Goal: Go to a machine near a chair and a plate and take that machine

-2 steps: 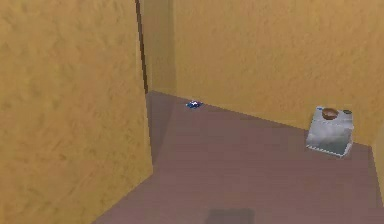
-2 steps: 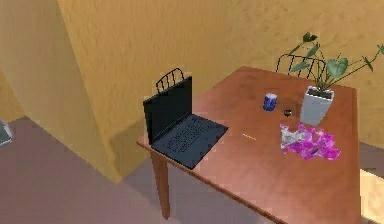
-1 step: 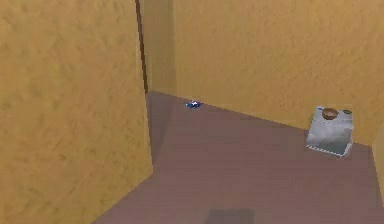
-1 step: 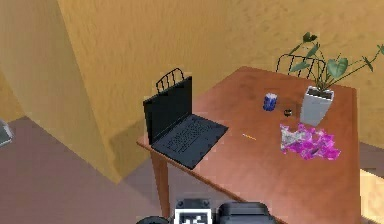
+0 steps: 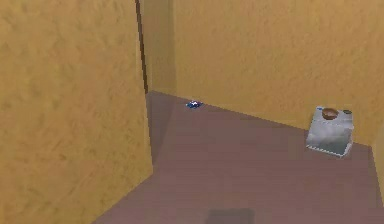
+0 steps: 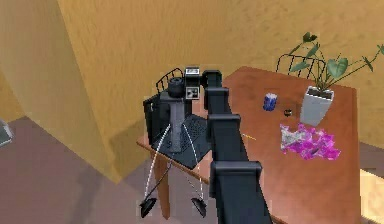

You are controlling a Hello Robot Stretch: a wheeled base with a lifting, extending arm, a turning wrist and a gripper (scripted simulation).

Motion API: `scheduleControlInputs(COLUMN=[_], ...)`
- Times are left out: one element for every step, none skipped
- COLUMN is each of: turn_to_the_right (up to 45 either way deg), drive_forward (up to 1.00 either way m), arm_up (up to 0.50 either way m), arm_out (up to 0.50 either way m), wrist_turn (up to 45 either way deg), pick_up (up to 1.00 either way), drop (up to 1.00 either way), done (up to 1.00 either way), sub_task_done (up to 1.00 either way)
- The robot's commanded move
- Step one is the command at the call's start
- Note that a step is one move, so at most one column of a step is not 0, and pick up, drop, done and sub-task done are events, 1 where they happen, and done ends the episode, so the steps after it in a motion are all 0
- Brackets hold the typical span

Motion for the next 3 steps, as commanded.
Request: scheduleControlInputs(turn_to_the_right=[0.0,0.0,0.0], drive_forward=[0.00,0.00,0.00], arm_up=[0.00,0.00,0.00], arm_out=[0.00,0.00,0.00], wrist_turn=[45.0,45.0,45.0], pick_up=[0.00,0.00,0.00], drop=[0.00,0.00,0.00], done=[0.00,0.00,0.00], sub_task_done=[0.00,0.00,0.00])
